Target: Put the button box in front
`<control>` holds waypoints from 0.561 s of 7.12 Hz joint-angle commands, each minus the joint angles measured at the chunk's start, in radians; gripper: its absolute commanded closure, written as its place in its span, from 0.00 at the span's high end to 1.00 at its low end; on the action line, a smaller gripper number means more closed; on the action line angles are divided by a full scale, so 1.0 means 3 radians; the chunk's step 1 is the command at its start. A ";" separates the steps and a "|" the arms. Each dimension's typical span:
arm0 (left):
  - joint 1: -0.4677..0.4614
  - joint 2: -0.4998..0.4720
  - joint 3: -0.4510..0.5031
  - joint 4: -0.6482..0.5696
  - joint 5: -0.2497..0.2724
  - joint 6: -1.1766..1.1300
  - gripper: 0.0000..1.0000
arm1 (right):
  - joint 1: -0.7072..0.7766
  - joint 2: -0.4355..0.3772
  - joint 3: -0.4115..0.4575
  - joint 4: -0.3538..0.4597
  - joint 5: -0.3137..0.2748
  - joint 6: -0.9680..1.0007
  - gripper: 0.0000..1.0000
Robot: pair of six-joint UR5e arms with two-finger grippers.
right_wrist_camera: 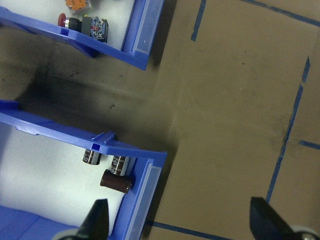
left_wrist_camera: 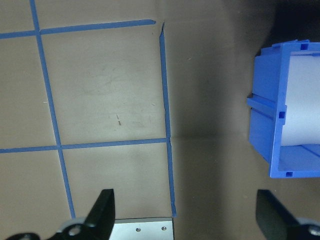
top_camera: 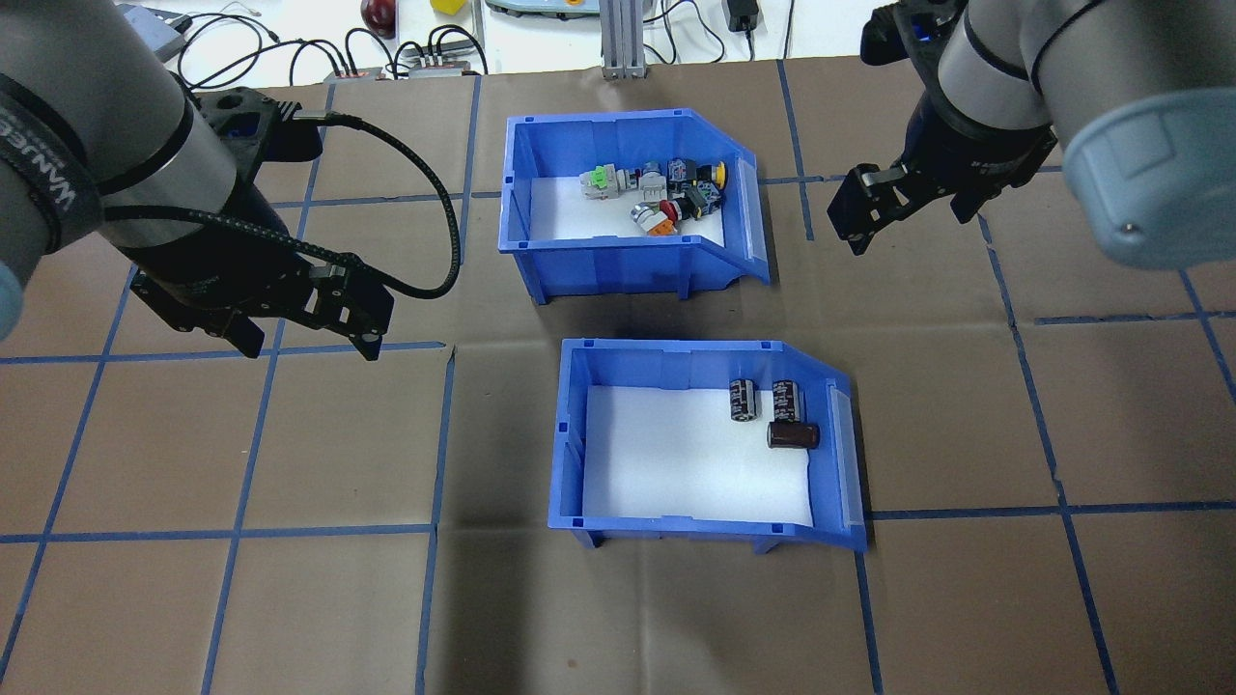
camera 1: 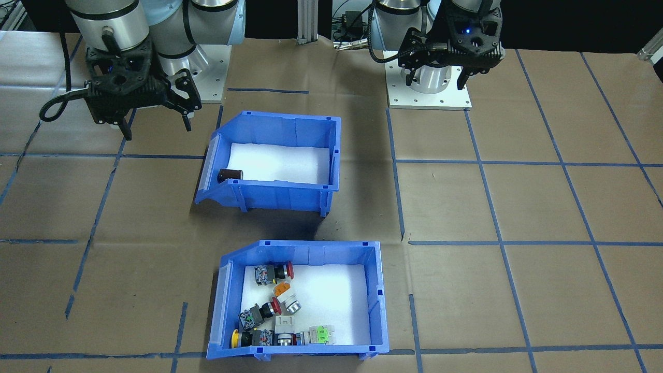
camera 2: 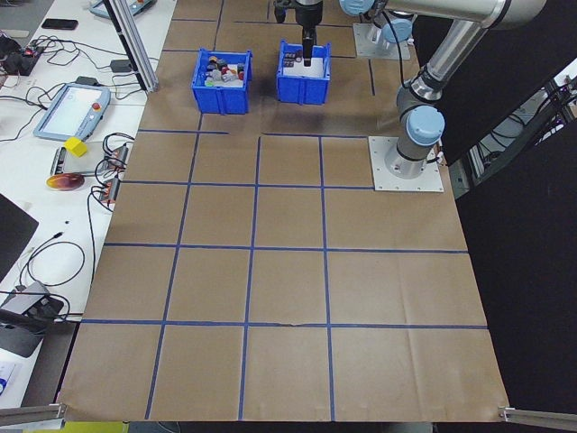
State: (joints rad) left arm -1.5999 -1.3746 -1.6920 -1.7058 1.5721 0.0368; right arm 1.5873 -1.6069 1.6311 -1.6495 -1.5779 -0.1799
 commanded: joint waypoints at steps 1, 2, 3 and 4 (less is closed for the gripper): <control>0.0000 0.0001 0.0005 0.0000 0.0001 0.0000 0.99 | -0.0060 0.0125 -0.0155 0.0232 0.0034 0.0440 1.00; 0.0000 0.0001 0.0005 0.0000 -0.0004 0.0000 0.99 | -0.0060 0.0176 -0.0124 0.0237 0.0029 0.0583 1.00; 0.0000 0.0001 0.0000 0.0000 -0.0004 -0.0005 0.99 | -0.0065 0.0167 -0.0124 0.0247 0.0024 0.0660 1.00; 0.0000 0.0001 0.0000 0.0000 -0.0004 0.0000 0.99 | -0.0065 0.0161 -0.0124 0.0247 0.0024 0.0661 1.00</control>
State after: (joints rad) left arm -1.5999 -1.3744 -1.6914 -1.7058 1.5710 0.0361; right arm 1.5686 -1.5585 1.5932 -1.5772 -1.5701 0.0045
